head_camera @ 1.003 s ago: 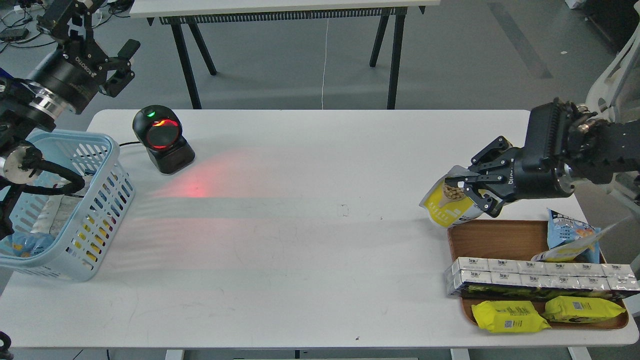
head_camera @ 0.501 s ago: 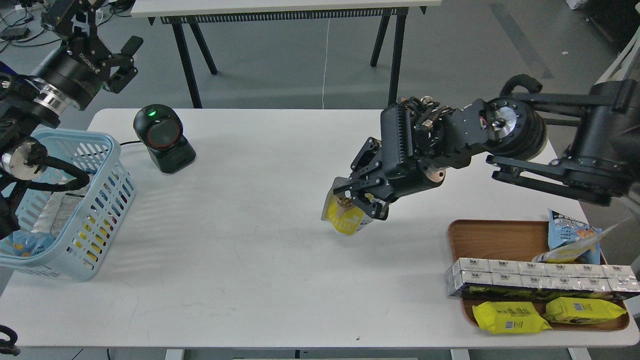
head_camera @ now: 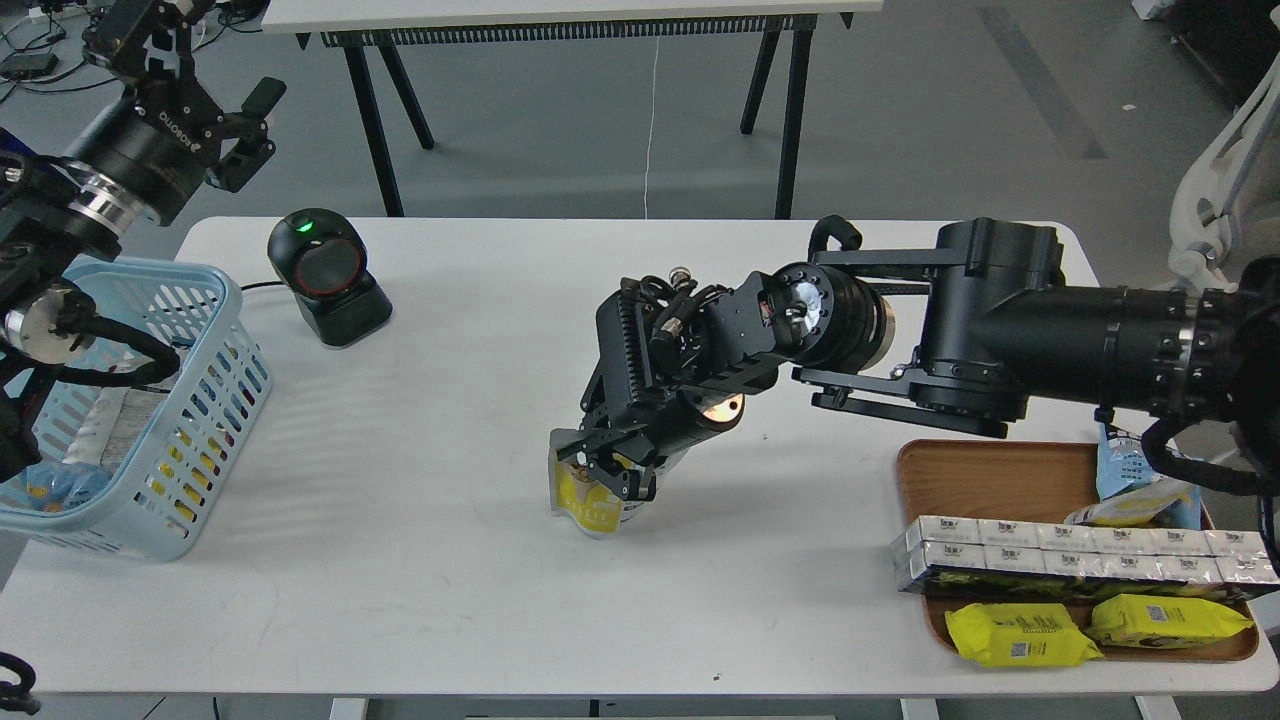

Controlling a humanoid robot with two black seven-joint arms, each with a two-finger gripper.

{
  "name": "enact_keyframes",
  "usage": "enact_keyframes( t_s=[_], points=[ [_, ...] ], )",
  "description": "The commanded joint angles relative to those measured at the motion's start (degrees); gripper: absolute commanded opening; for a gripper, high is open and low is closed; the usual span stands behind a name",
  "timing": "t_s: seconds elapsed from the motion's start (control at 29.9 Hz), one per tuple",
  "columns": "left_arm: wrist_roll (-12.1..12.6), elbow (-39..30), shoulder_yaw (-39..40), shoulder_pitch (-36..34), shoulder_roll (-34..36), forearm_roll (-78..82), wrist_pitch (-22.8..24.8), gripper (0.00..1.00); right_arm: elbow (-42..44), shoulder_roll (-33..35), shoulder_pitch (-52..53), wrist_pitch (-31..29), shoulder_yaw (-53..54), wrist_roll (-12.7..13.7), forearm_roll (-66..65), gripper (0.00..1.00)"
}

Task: Scan snack and place in basket
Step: 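Carry the pouch toward the table center and set it down, then release the pouch and raise the right arm away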

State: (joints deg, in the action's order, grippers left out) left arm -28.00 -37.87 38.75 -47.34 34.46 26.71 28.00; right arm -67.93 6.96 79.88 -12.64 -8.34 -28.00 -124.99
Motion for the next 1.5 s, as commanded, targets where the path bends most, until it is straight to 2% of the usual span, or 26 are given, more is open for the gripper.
enact_keyframes(
  t_s=[0.0,0.03,0.1,0.2,0.3,0.4,0.6,0.77,1.07,1.3,1.37,1.47],
  points=[
    [0.00,-0.01,0.01,0.14,-0.18,-0.08,0.00,1.00,0.08,-0.45,-0.16,-0.37,0.08,0.00,-0.01,0.53],
    [0.00,0.08,0.01,0.14,-0.36,-0.08,0.00,1.00,-0.01,-0.54,-0.07,-0.37,0.08,0.00,-0.01,0.56],
    [0.00,0.26,0.01,0.05,-0.80,-0.08,0.00,1.00,-0.01,-0.54,0.01,-0.37,0.26,0.00,-0.01,0.76],
    [0.00,0.52,0.10,-0.12,-1.06,-0.08,0.00,1.00,-0.09,-0.45,0.10,-0.37,1.48,0.00,-0.01,0.98],
    [0.00,0.70,0.10,-0.48,-1.06,-0.08,0.00,1.00,0.17,-0.28,0.54,-1.16,4.55,0.00,1.32,0.98],
    [0.00,1.57,-0.08,-0.65,-1.32,0.01,0.00,1.00,0.43,0.42,0.63,-5.54,9.03,0.31,13.51,0.98],
    [0.00,1.58,-0.17,-2.23,-1.59,0.28,0.00,1.00,3.15,7.62,-0.68,-10.74,20.19,5.93,37.06,0.98],
    [0.00,0.61,-0.08,-6.26,-2.73,0.19,0.00,1.00,5.09,16.40,-5.42,-11.71,27.93,8.66,56.23,0.98],
    [0.00,1.22,0.18,-20.68,-5.72,-0.52,0.00,1.00,8.17,26.35,-12.46,-9.78,31.46,8.84,88.49,0.98],
    [0.00,1.58,4.49,-24.03,-8.00,-0.60,0.00,1.00,8.17,30.66,-18.08,-8.81,36.72,8.67,101.77,0.98],
    [0.00,1.49,3.36,-25.86,-7.92,-0.25,0.00,1.00,8.17,31.01,-20.45,-8.81,39.01,8.75,105.55,0.98],
    [0.00,1.49,-5.32,-32.00,-7.48,-0.25,0.00,1.00,8.25,31.19,-23.70,-8.81,41.47,8.75,109.87,0.98]
  ],
)
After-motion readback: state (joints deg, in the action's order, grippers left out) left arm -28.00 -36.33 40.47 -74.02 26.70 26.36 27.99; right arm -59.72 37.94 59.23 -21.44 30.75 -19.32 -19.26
